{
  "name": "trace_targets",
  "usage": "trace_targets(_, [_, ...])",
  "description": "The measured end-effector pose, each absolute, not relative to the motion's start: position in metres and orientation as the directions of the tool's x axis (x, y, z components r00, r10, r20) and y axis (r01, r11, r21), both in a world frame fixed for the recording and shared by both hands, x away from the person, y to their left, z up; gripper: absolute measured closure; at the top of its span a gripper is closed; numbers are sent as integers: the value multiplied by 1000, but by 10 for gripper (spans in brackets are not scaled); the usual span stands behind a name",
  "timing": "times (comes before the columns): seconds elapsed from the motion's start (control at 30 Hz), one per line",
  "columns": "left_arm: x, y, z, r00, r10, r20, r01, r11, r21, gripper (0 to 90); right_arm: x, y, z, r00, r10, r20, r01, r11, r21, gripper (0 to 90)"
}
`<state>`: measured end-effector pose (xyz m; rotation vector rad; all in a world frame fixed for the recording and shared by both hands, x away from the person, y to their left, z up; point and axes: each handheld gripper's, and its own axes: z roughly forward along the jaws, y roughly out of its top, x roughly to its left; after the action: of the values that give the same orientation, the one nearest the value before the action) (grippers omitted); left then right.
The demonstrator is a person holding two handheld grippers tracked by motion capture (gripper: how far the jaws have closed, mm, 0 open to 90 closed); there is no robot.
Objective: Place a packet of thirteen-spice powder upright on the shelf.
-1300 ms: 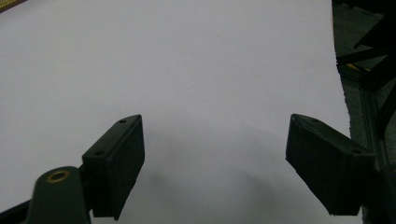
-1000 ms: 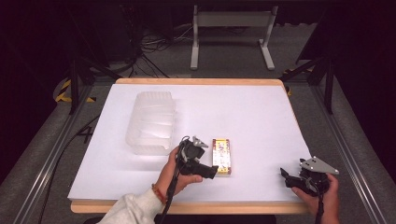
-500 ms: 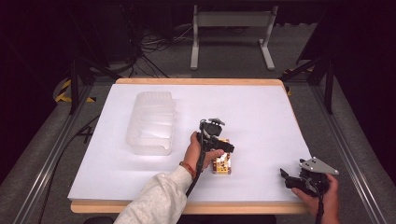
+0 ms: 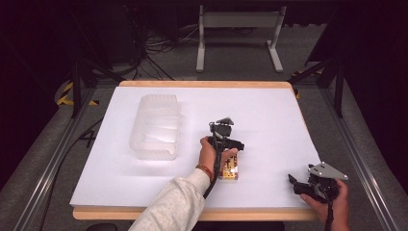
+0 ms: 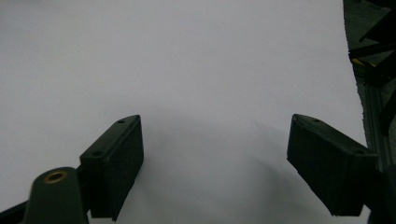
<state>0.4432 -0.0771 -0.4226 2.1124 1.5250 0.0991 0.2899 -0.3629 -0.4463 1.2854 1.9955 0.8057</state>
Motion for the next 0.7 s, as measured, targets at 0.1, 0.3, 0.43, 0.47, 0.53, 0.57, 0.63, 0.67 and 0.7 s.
trace_targets(0.1, [441, -80, -423, 353, 913, -206, 857, -226, 463, 260, 290, -363, -447, -334, 926, -178, 548, 344, 762, 194])
trace_targets(0.3, [440, -81, -423, 379, 906, -187, 842, -254, 476, 276, 291, -363, -447, -328, 930, -168, 556, 333, 762, 190])
trace_targets(0.43, [439, -76, -424, 432, 878, -207, 821, -288, 493, 286, 291, -364, -447, -325, 932, -162, 558, 327, 763, 186])
trace_targets(0.47, [439, -76, -424, 432, 878, -207, 821, -288, 493, 287, 291, -364, -447, -325, 932, -162, 558, 327, 763, 186])
trace_targets(0.53, [439, -73, -424, 445, 867, -225, 815, -288, 502, 289, 291, -365, -447, -327, 932, -159, 558, 326, 763, 184])
trace_targets(0.57, [438, -72, -424, 451, 863, -230, 812, -289, 508, 289, 291, -365, -447, -327, 932, -158, 559, 325, 763, 184])
trace_targets(0.63, [434, -72, -420, 475, 853, -216, 791, -306, 530, 290, 291, -365, -447, -327, 932, -158, 559, 325, 763, 184])
trace_targets(0.67, [431, -72, -417, 491, 848, -199, 774, -320, 546, 291, 291, -365, -447, -326, 932, -158, 560, 324, 763, 184])
trace_targets(0.7, [428, -73, -414, 500, 845, -189, 762, -327, 559, 292, 291, -365, -447, -327, 932, -158, 559, 325, 763, 184])
